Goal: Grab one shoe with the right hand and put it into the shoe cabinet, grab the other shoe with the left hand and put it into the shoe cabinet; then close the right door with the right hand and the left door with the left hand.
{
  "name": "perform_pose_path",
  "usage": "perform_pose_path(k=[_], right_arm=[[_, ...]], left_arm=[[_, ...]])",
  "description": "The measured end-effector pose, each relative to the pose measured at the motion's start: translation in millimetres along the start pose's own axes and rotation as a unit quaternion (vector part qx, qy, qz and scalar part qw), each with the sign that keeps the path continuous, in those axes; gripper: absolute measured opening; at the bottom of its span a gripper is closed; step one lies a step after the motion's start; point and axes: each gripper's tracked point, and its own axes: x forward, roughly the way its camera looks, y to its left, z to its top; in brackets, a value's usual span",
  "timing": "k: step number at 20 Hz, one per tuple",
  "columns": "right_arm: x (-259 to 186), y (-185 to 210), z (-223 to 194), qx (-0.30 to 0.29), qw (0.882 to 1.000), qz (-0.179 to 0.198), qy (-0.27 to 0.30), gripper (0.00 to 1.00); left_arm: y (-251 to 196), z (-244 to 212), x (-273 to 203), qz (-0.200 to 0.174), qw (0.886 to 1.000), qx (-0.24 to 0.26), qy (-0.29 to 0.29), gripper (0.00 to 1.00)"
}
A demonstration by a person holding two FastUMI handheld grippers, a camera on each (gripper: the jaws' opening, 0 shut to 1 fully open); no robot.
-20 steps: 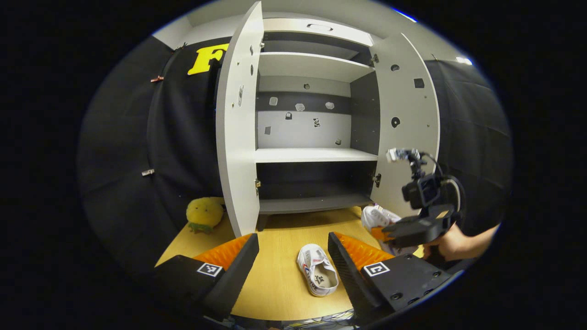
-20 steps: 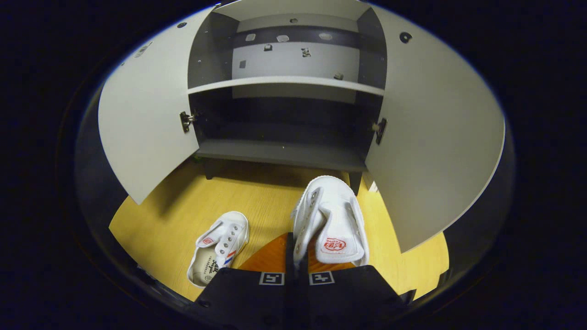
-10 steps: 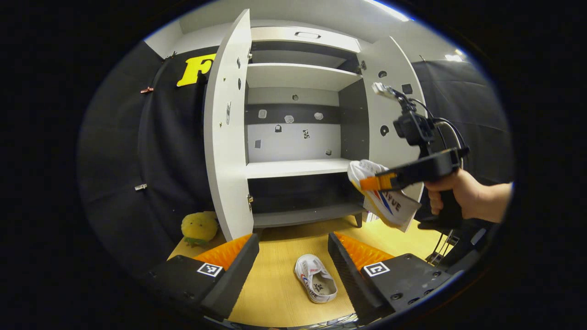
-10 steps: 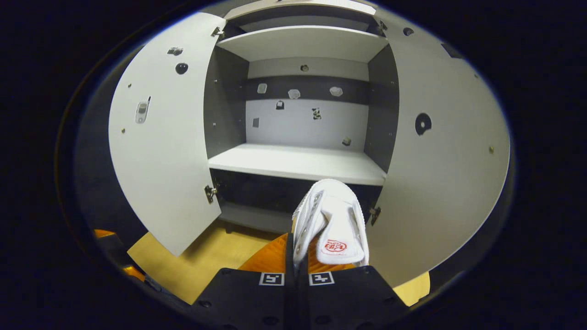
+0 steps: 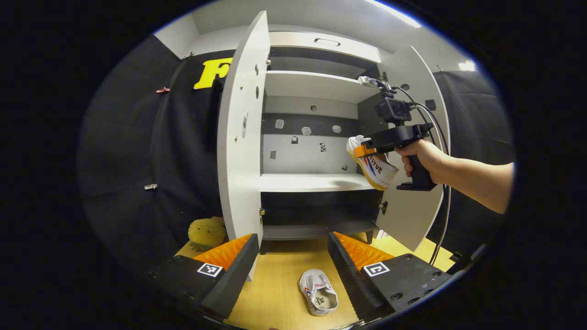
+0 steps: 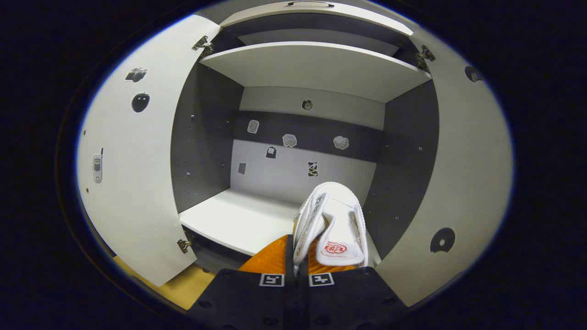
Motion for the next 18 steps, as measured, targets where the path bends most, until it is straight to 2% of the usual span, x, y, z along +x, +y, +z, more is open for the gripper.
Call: perform_pose_path(k=[3,6,9,13,15,18], right_arm=[[49,-10,15,-0.014,1.000,0.000,0.007,0.05],[99,-15,12,-0.015,0.999,0.001,0.028,0.05],[142,-27,-1,-0.022,0.998,-0.018,0.061,0.04],[174,-34,-29,-0.022,0.992,-0.016,0.123,0.05],[182,-37,-46,-0.026,0.987,-0.020,0.157,0.05],[184,-32,-67,-0.009,0.981,-0.006,0.192,0.05]], left_arm=[[13,7,5,0.023,1.000,-0.016,-0.004,0.95],[26,14,6,0.044,0.999,-0.003,-0.010,0.95],[38,8,0,0.064,0.998,0.006,-0.007,0.95],[51,-2,-17,0.109,0.994,0.004,0.003,0.95],[53,-7,-25,0.126,0.992,-0.012,0.009,0.95],[53,-9,-32,0.143,0.989,-0.026,0.015,0.95]])
